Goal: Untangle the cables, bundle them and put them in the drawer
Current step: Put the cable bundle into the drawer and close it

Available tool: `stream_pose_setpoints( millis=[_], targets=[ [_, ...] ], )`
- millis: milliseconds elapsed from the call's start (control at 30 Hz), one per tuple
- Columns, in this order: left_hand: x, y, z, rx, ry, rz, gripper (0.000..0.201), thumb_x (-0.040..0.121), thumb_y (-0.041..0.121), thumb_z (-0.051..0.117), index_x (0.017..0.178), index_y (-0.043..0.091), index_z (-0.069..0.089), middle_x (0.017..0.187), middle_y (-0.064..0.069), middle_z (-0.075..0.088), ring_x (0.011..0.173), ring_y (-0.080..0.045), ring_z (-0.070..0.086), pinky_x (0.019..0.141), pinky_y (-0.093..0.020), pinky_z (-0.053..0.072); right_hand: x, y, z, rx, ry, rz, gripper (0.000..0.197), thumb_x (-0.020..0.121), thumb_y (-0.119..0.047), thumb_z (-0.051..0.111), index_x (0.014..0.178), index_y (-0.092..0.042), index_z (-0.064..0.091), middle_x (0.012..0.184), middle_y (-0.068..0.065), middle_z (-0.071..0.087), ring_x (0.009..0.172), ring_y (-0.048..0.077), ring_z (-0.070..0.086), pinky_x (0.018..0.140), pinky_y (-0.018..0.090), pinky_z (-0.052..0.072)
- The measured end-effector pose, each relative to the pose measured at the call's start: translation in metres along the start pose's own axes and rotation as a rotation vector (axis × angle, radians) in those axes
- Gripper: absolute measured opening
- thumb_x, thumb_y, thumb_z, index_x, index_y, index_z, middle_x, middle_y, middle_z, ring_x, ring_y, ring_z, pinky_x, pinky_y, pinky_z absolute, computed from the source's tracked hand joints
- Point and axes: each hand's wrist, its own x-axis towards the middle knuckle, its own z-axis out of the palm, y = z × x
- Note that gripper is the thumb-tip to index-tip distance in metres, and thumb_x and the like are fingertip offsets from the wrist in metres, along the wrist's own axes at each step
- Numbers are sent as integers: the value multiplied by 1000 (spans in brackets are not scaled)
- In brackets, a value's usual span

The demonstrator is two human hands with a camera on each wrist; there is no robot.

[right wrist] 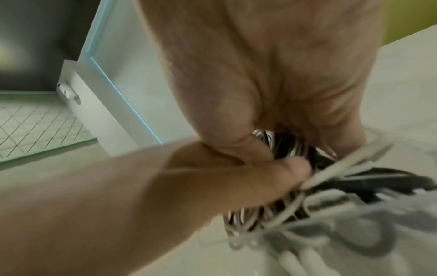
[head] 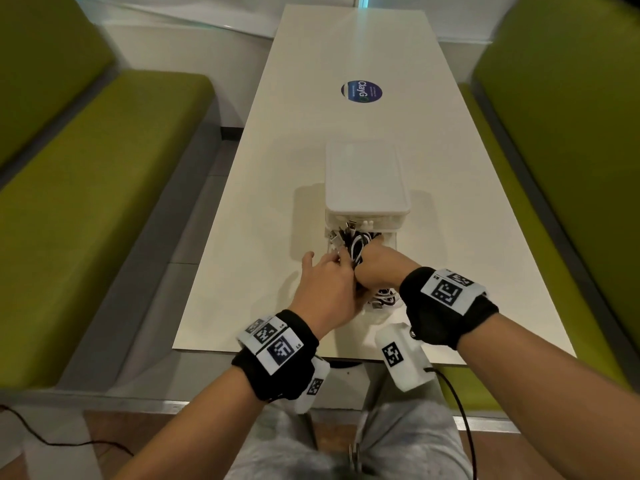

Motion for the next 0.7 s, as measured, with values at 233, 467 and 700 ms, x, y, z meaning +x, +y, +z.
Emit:
stream_pose_setpoints(
  millis=[233, 467, 700],
  targets=[
    [-2, 7, -16, 26, 37, 11, 81, 76, 57, 70, 130, 1, 45, 125, -13, 56, 110, -29, 54, 92, -35, 43, -4, 18, 20, 205, 90, -125, 74, 95, -1, 48, 151, 4, -1, 153, 28, 25, 122, 38, 47, 97, 47, 42],
    [7, 19, -16, 172, -81, -12, 90, 78, 77, 49, 135, 8, 50, 132, -15, 55, 127, -32, 48, 117, -60, 9, -12, 24, -10, -15, -180, -126, 83, 93, -4, 45, 148, 8, -15, 103, 26, 47, 66, 14, 47, 46, 12, 37],
    [5, 15, -19, 139, -153, -34, 73, 86, 51, 53, 138, 1, 42, 137, -16, 49, 128, -32, 46, 117, -59, 12, -18, 18, 1, -231, -109, -245, 95, 97, -13, 53, 143, 11, -27, 155, 34, -22, 139, 43, 33, 108, 36, 33]
  ],
)
